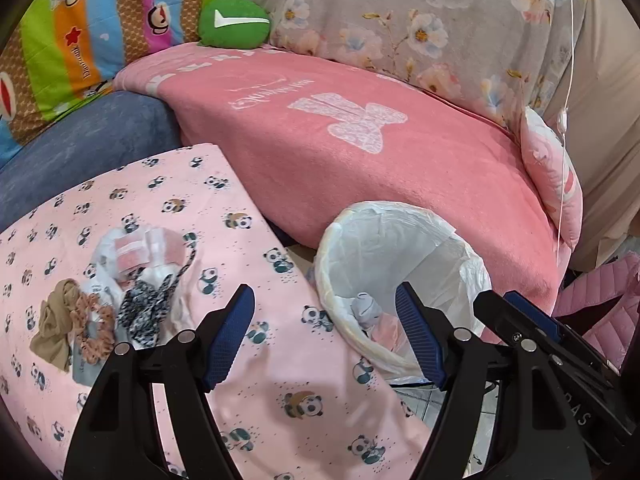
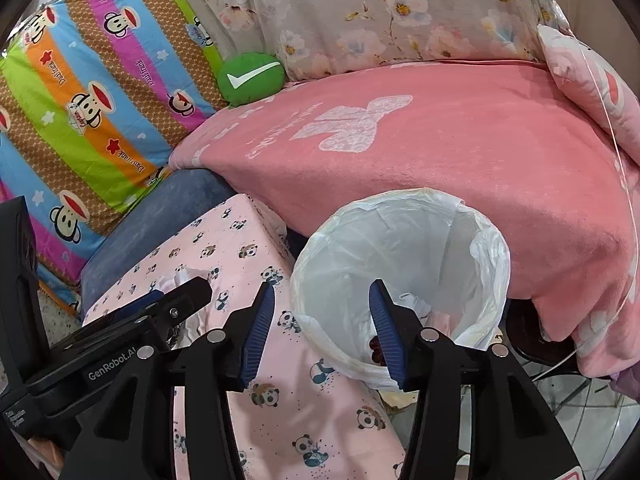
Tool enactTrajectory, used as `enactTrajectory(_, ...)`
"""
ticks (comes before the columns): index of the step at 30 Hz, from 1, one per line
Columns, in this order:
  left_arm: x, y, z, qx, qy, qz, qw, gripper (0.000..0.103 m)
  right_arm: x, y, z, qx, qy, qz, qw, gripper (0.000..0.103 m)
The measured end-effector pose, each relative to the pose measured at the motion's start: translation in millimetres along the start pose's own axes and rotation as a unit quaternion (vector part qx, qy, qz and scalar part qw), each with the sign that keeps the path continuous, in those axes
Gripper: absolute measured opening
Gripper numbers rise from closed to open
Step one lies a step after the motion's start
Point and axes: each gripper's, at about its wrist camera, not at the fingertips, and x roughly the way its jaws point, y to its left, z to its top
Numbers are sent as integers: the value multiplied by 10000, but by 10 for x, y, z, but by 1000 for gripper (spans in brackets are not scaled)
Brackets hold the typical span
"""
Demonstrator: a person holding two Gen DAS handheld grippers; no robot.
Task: Collect trash
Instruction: 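Return both tools to the pile and grasp the beige cloth with the left tool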
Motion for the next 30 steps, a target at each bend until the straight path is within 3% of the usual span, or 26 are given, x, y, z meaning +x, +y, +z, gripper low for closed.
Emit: enactTrajectory(30,-627,1361,-626,-1050,-55,830,9910,71,127,1324,-710,-1009,672,437,9917,58)
